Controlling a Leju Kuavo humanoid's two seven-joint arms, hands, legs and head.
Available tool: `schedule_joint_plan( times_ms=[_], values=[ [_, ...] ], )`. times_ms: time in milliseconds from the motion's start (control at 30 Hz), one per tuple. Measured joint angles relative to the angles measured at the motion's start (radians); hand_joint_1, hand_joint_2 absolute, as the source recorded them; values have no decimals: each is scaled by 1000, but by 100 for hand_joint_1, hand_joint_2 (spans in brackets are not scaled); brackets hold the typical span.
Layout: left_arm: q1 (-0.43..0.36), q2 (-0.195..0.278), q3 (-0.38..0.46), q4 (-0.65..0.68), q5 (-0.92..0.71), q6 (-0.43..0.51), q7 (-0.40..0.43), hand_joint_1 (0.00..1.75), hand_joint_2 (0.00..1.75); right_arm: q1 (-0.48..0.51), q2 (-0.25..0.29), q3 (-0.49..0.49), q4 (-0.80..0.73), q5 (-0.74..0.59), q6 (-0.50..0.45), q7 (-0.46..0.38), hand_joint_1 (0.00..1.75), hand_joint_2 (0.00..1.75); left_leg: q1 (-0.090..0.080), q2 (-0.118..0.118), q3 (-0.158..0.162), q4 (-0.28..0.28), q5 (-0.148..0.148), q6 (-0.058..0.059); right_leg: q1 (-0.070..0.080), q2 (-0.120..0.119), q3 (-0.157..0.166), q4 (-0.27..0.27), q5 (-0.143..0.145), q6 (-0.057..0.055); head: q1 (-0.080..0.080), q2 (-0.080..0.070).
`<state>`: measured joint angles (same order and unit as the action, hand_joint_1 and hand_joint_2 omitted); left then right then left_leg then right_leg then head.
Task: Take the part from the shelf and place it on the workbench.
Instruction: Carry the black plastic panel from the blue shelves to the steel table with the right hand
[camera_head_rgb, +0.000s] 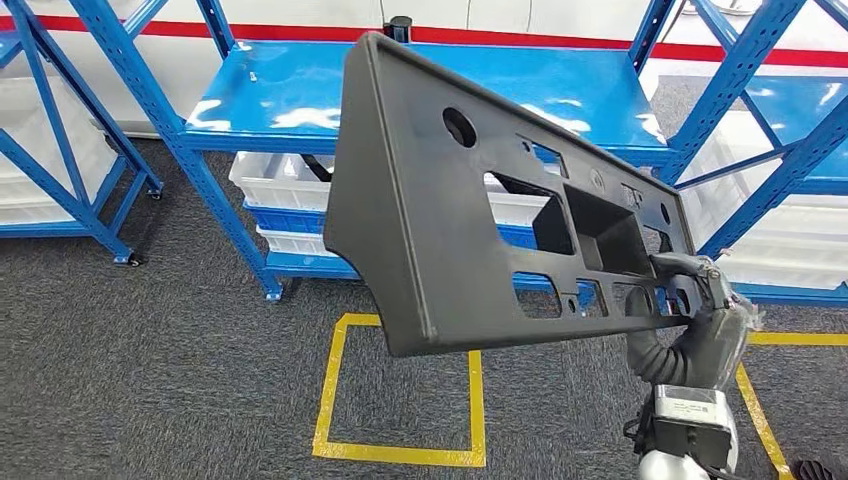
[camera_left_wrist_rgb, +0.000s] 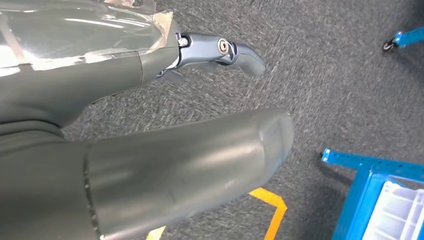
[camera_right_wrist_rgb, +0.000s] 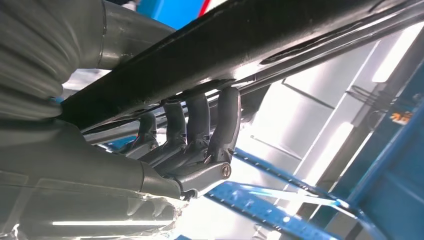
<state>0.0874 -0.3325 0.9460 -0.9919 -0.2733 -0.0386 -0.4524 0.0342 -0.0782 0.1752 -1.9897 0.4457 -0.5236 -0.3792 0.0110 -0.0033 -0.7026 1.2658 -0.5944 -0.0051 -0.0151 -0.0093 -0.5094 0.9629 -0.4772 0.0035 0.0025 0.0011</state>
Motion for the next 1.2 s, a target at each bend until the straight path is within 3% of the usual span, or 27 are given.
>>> schedule_joint_plan(
  times_ms=[33, 67, 133, 200, 233, 300, 333, 400, 467, 500, 533, 567, 633, 700, 733, 767, 833, 867, 967, 1000, 1033, 1067, 1100, 1133, 1200],
  values=[
    [-7, 2, 1, 7, -8, -2, 0, 0, 0, 14, 0, -8, -6, 0, -3, -2, 175, 175, 5, 0, 8, 24, 10, -5, -1, -1, -15, 7, 6, 3, 0, 0],
    [-13, 4, 1, 13, -18, -5, 0, 0, 0, 28, 0, -17, -13, 0, -7, -5, 175, 175, 11, 0, 32, 14, 37, -11, -4, -1, -31, 16, 12, 8, 0, 0],
    [-28, 8, 0, 26, -36, -13, -2, 0, 0, 56, 0, -33, -31, 1, -15, -8, 175, 175, 21, -2, 120, -90, 78, -20, -8, 0, -60, 40, 18, 16, -1, 0],
    [-44, 15, -5, 44, -52, -19, -8, 0, 0, 83, 0, -49, -52, 1, -23, -12, 175, 175, 20, -8, 189, -196, 70, -19, -7, -1, -81, 59, 25, 28, -1, 0],
    [-52, 19, -10, 55, -57, -19, -13, 0, 0, 96, 0, -57, -63, 0, -26, -14, 175, 175, 16, -11, 199, -220, 59, -16, -6, -1, -88, 62, 31, 37, -2, 0],
    [-68, 29, -25, 80, -64, -14, -23, 0, 0, 123, 0, -71, -81, -5, -31, -17, 175, 175, 12, -10, 189, -235, 62, -1, -7, 0, -102, 65, 44, 60, -2, 0],
    [-76, 33, -34, 93, -64, -11, -27, 0, 0, 135, 0, -77, -87, -8, -31, -18, 175, 175, 11, -7, 179, -240, 70, 12, -8, 1, -114, 72, 36, 65, -1, 0],
    [-88, 38, -51, 113, -64, -5, -33, 0, 0, 152, -1, -87, -94, -11, -32, -19, 175, 175, 12, 0, 153, -248, 94, 42, -7, 3, -145, 131, -27, 56, 5, 0],
    [-96, 45, -70, 134, -63, 2, -37, 0, 0, 162, -1, -93, -97, -13, -28, -19, 175, 175, 6, 6, 123, -248, 118, 54, -6, 5, -170, 247, -110, 45, 10, 0],
    [-99, 48, -81, 146, -63, 6, -39, 0, 0, 168, 0, -95, -98, -14, -26, -19, 175, 175, 4, 8, 108, -247, 131, 55, -6, 5, -173, 301, -128, 49, 11, 0],
    [-103, 52, -92, 158, -62, 11, -41, 0, 0, 174, 1, -95, -99, -14, -24, -18, 175, 175, 3, 11, 92, -247, 144, 54, -6, 5, -167, 335, -126, 59, 10, 0],
    [-106, 55, -102, 169, -61, 15, -44, 0, 0, 178, 2, -96, -99, -15, -23, -17, 175, 175, 2, 13, 77, -246, 156, 53, -6, 5, -146, 337, -106, 71, 11, 0],
    [-111, 61, -120, 187, -58, 19, -49, 0, 0, 182, 4, -98, -99, -16, -19, -16, 175, 175, 2, 16, 51, -246, 181, 46, -7, 5, -55, 239, -63, 86, 10, 0],
    [-115, 66, -141, 202, -51, 23, -54, 0, 0, 184, 6, -101, -101, -23, -12, -17, 175, 175, 0, 16, 38, -247, 205, 35, -1, 7, 59, 77, -76, 73, 9, 0],
    [-118, 70, -153, 209, -47, 25, -56, 0, 0, 186, 6, -102, -102, -29, -9, -17, 175, 175, -1, 16, 37, -250, 216, 29, 3, 8, 91, 23, -90, 63, 8, 0],
    [-123, 73, -166, 217, -43, 28, -58, 0, 0, 189, 6, -104, -103, -37, -8, -19, 175, 175, -2, 15, 38, -254, 227, 24, 7, 9, 103, -3, -97, 53, 8, 0],
    [-131, 79, -192, 238, -35, 38, -60, 0, 0, 197, 7, -108, -104, -52, -8, -23, 175, 175, 1, 12, 34, -256, 230, 13, 1, 8, 86, 1, -82, 35, 7, 0],
    [-135, 82, -204, 248, -30, 44, -62, 0, 0, 202, 7, -110, -104, -59, -8, -26, 175, 175, 3, 11, 27, -240, 201, 7, -2, 6, 76, 2, -70, 22, 6, 0],
    [-145, 94, -239, 280, -1, 64, -72, 0, 0, 209, 9, -110, -104, -73, -8, -32, 175, 175, 6, 7, -9, -85, 40, -3, -4, 2, 35, 4, -31, -3, 4, 0],
    [-149, 98, -249, 291, 10, 69, -77, 0, 0, 209, 9, -110, -104, -77, -7, -32, 175, 175, 6, 6, -17, -23, 12, -6, -2, 2, 19, 7, -19, -3, 4, 0],
    [-153, 103, -260, 302, 20, 73, -81, 0, 0, 209, 9, -110, -103, -81, -6, -32, 175, 175, 7, 5, -15, 21, 14, -7, 0, 2, 2, 12, -7, -2, 4, 0],
    [-156, 107, -270, 311, 30, 76, -85, 0, 0, 208, 9, -110, -101, -86, -6, -32, 175, 175, 7, 5, 0, 37, 35, -7, 1, 3, -16, 19, 3, 0, 4, 0],
    [-159, 111, -280, 317, 38, 77, -88, 0, 0, 207, 9, -110, -98, -91, -6, -32, 175, 175, 7, 5, 32, 16, 65, -5, 2, 3, -35, 28, 10, 3, 3, 0],
    [-161, 115, -290, 322, 46, 78, -90, 0, 0, 207, 9, -110, -96, -97, -6, -32, 175, 175, 7, 4, 80, -37, 87, -1, 2, 3, -52, 38, 16, 7, 3, 0],
    [-165, 122, -310, 328, 63, 81, -93, 0, 0, 205, 9, -110, -93, -106, -8, -32, 175, 175, 4, 1, 179, -173, 78, 7, 6, 2, -75, 57, 24, 17, 4, 0]
  ],
)
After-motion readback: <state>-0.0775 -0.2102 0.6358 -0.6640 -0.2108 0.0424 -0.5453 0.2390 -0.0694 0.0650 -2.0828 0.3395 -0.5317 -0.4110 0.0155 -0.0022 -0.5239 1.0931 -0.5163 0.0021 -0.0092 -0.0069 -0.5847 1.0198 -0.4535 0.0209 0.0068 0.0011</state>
